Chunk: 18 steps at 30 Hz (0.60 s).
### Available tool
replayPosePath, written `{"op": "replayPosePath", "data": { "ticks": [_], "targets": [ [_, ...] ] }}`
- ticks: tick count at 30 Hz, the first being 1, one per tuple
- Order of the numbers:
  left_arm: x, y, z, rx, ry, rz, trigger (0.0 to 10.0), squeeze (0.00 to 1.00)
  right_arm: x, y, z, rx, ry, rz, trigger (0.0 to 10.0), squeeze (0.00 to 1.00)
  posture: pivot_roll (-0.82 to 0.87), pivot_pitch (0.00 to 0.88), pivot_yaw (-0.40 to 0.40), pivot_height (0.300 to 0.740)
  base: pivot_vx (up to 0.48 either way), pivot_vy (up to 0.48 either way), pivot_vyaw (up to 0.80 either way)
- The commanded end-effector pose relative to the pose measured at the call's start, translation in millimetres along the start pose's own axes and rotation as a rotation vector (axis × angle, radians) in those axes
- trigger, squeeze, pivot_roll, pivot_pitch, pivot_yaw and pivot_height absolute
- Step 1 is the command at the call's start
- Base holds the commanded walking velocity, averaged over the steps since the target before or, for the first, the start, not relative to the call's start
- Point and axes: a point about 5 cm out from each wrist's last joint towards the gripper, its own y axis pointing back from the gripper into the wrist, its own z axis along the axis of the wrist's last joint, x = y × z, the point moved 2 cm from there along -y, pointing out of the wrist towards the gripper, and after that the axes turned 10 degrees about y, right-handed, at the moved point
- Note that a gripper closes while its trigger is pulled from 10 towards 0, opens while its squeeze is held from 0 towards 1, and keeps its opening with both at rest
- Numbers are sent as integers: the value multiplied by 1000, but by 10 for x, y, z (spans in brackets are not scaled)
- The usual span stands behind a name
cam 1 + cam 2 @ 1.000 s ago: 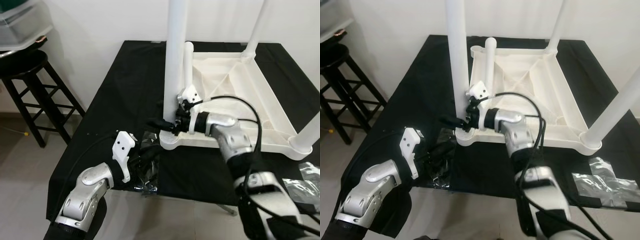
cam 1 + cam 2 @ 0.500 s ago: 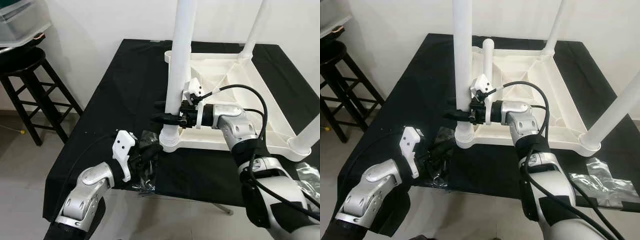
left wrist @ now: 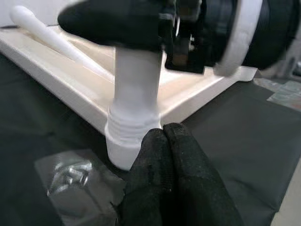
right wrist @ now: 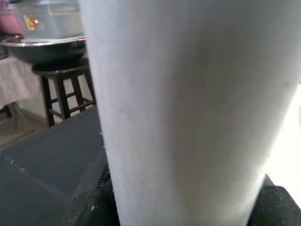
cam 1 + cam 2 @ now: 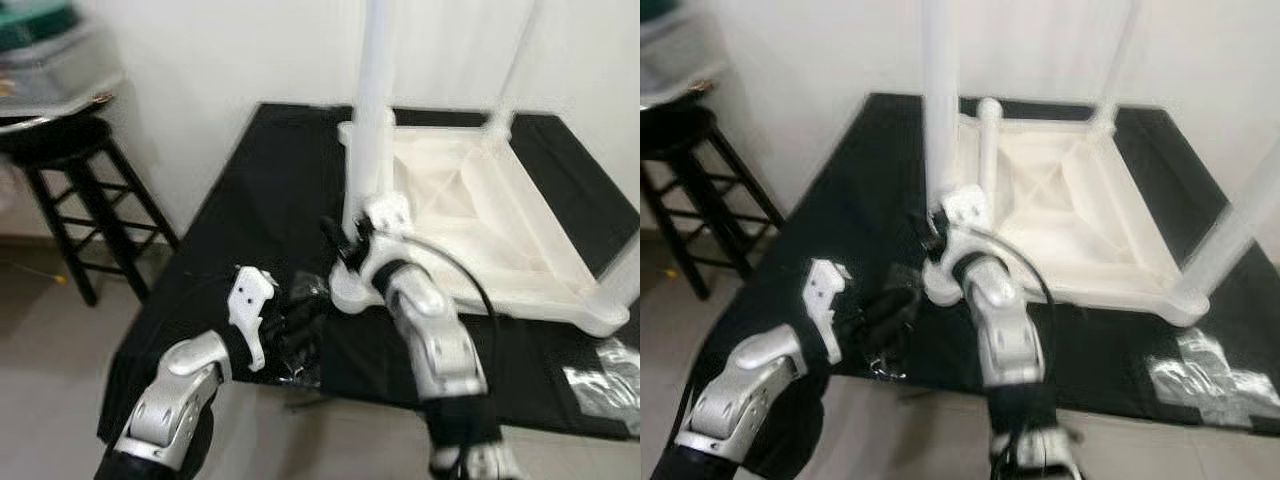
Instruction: Building children table
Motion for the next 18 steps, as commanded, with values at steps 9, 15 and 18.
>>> {"op": "replayPosePath", "data": {
  "ticks": [9, 15, 18],
  "targets": [
    [59, 32, -24, 0, 11, 42, 10000, 0, 20, -59, -126, 119, -16, 58, 10000, 1000, -6, 104, 6, 740, 0, 0, 0],
    [50, 13, -27, 7, 13, 26, 10000, 0, 148, -61, 320, -75, -50, 425, 10000, 1000, -4, 103, 7, 740, 0, 0, 0],
    [44, 3, -28, 6, 14, 26, 10000, 0, 54, -35, 421, -160, 37, 617, 10000, 0, 4, 101, 0, 740, 0, 0, 0]
  ]
}}
